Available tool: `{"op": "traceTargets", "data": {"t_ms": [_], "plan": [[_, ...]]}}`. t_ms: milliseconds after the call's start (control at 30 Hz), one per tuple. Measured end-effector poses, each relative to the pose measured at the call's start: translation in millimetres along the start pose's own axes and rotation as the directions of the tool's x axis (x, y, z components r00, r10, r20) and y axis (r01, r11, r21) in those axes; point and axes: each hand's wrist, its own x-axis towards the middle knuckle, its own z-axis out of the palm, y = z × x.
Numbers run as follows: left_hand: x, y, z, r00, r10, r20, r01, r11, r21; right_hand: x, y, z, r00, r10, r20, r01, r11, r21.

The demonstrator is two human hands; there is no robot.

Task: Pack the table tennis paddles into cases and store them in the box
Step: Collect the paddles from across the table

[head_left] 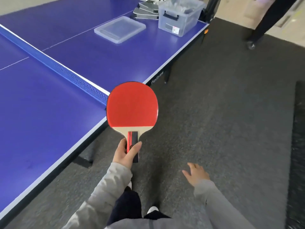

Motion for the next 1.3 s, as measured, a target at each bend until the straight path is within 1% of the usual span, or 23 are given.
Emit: {"op": "traceTargets", "data": {"t_ms": [167, 300, 400, 567, 700, 800, 900, 967, 1100, 1233, 1300], "plan": [[22, 4, 49, 0.998, 0.001, 0.063, -0.002, 1.0, 0.019, 21, 26, -21, 0.999, 0.027, 0.022, -0.028, 0.999, 0.032], [60, 6, 82, 0.993, -0.054, 0.1, 0.061, 0.996, -0.066, 55, 34, -44, 0.999, 0.044, 0.021, -0.045, 0.998, 0.044], [95, 8, 98, 0.991, -0.106, 0.081, 0.114, 0.989, -0.099, 82, 34, -67, 0.998, 0.059, 0.037, -0.06, 0.997, 0.037], [164, 25, 127, 0.988, -0.152, 0.038, 0.155, 0.979, -0.134, 137, 29, -120, 0.998, 0.053, 0.026, -0.054, 0.998, 0.027], [206, 34, 137, 0.983, -0.183, -0.022, 0.177, 0.971, -0.158, 168, 18, -157, 0.999, 0.026, 0.022, -0.027, 1.0, 0.009], [231, 41, 144, 0.971, -0.232, -0.065, 0.21, 0.947, -0.244, 193, 6, -183, 1.0, -0.014, 0.006, 0.014, 1.0, -0.024], [256, 44, 149, 0.962, -0.243, -0.127, 0.201, 0.94, -0.277, 223, -9, -212, 0.996, -0.089, -0.014, 0.088, 0.995, -0.054], [272, 45, 150, 0.948, -0.251, -0.196, 0.192, 0.941, -0.277, 248, -21, -229, 0.988, -0.154, -0.013, 0.152, 0.985, -0.081], [303, 44, 152, 0.892, -0.282, -0.353, 0.168, 0.932, -0.321, 299, -48, -267, 0.958, -0.285, 0.029, 0.285, 0.945, -0.159], [326, 41, 151, 0.795, -0.359, -0.489, 0.151, 0.898, -0.413, 343, -77, -306, 0.911, -0.406, 0.074, 0.412, 0.878, -0.244], [332, 42, 148, 0.756, -0.369, -0.54, 0.122, 0.891, -0.437, 358, -92, -323, 0.887, -0.456, 0.077, 0.458, 0.844, -0.279]]}}
